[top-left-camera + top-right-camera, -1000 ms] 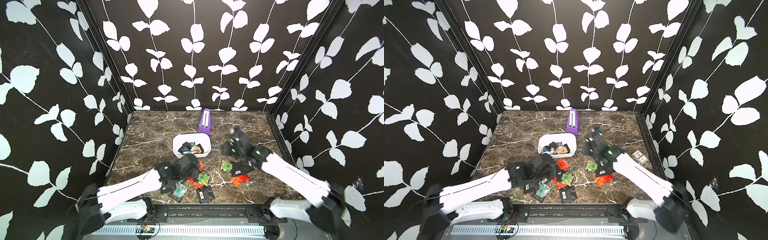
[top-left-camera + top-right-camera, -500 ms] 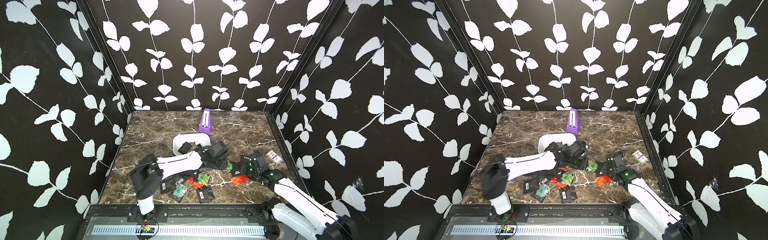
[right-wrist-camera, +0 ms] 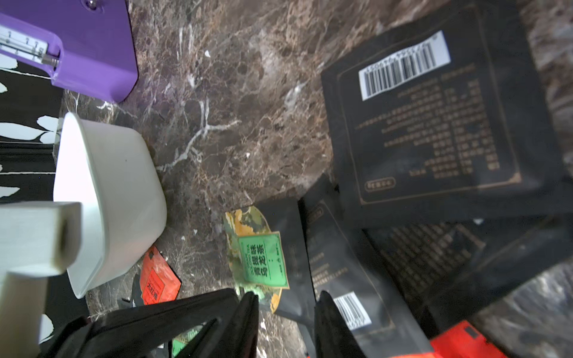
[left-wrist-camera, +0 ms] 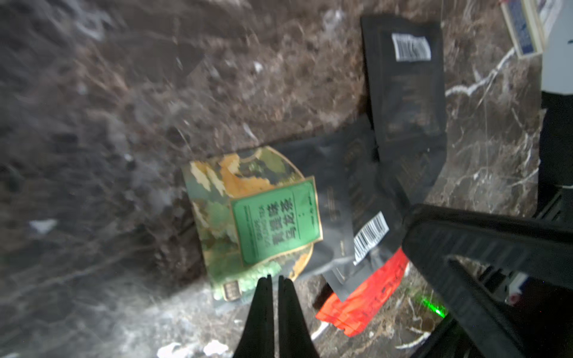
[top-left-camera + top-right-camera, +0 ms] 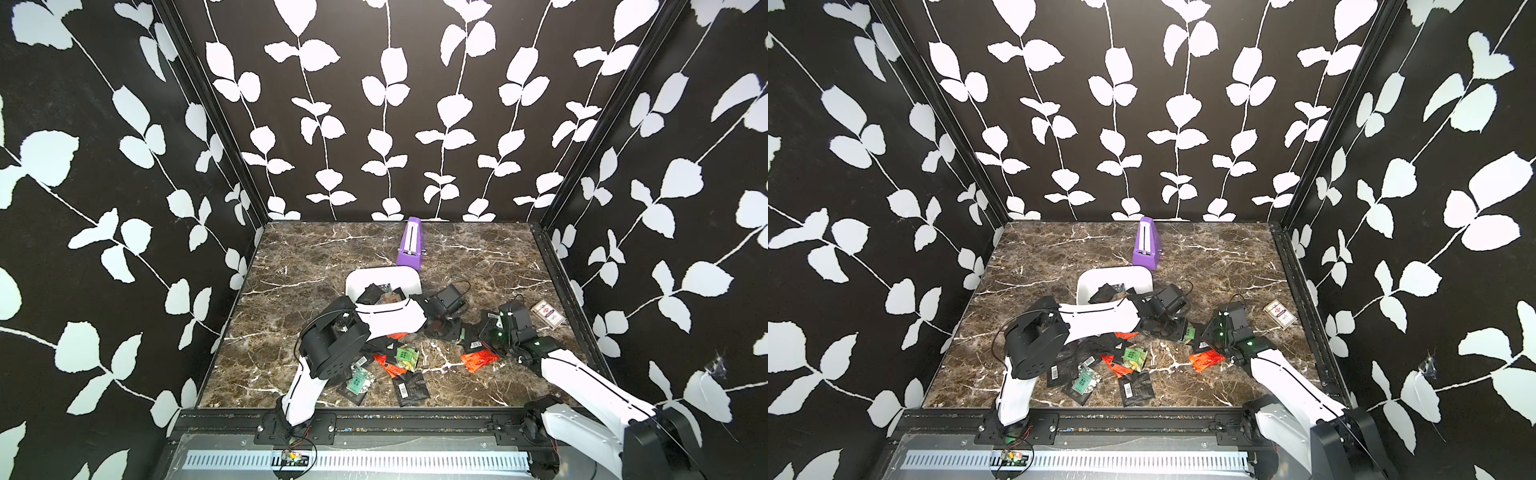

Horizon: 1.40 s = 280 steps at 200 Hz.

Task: Put the tea bags into the storage box
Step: Pick up the tea bag from the center of the board.

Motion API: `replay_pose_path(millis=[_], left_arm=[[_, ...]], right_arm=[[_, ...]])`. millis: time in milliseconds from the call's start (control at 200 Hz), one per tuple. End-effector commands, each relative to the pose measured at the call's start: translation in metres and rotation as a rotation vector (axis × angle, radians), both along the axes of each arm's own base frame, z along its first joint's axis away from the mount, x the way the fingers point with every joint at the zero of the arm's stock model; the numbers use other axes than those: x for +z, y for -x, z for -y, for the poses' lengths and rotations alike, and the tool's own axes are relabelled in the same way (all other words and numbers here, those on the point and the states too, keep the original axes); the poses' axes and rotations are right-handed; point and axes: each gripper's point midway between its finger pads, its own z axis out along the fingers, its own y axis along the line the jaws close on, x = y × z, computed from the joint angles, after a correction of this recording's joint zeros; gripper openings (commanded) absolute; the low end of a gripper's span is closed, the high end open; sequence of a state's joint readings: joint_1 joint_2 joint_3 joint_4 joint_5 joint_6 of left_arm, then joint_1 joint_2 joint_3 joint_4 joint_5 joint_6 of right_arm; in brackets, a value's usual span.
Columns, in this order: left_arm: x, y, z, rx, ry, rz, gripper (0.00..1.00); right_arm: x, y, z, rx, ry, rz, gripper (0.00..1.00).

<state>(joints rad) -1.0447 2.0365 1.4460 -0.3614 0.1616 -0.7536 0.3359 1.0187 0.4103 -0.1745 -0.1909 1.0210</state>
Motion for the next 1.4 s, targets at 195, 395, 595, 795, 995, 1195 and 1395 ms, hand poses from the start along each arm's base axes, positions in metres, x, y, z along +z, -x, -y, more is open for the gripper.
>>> replay_pose_path(millis=[195,395,595,795,995,1195,1395], left_arm=[[0.003,-0.016,0.003,0.006,0.016,0.013,0.0],[-0.01,-0.013,-0.001,-0.002,-0.012,-0.003,0.0],[-0.02,-0.01,-0.006,-0.01,-0.041,-0.016,0.0],[-0.031,-0.007,-0.017,-0.012,-0.085,-0.022,0.0],[-0.035,-0.005,-0.021,-0.017,-0.103,-0.021,0.0],[-0.036,-0.005,-0.022,-0.019,-0.108,-0.018,0.0],[-0.038,-0.005,-0.022,-0.021,-0.113,-0.02,0.0]], right_arm=[[-0.013,-0.007,-0.002,0.011,-0.012,-0.007,0.31],[-0.02,-0.008,-0.002,0.021,0.005,-0.03,0.3],[-0.028,-0.007,-0.001,0.023,0.023,-0.05,0.29],[-0.037,-0.006,-0.002,0.034,0.025,-0.072,0.28],[-0.038,-0.006,-0.004,0.041,0.012,-0.068,0.27],[-0.029,-0.011,-0.008,0.052,-0.009,-0.018,0.27],[-0.027,-0.015,-0.012,0.068,-0.023,-0.001,0.27]])
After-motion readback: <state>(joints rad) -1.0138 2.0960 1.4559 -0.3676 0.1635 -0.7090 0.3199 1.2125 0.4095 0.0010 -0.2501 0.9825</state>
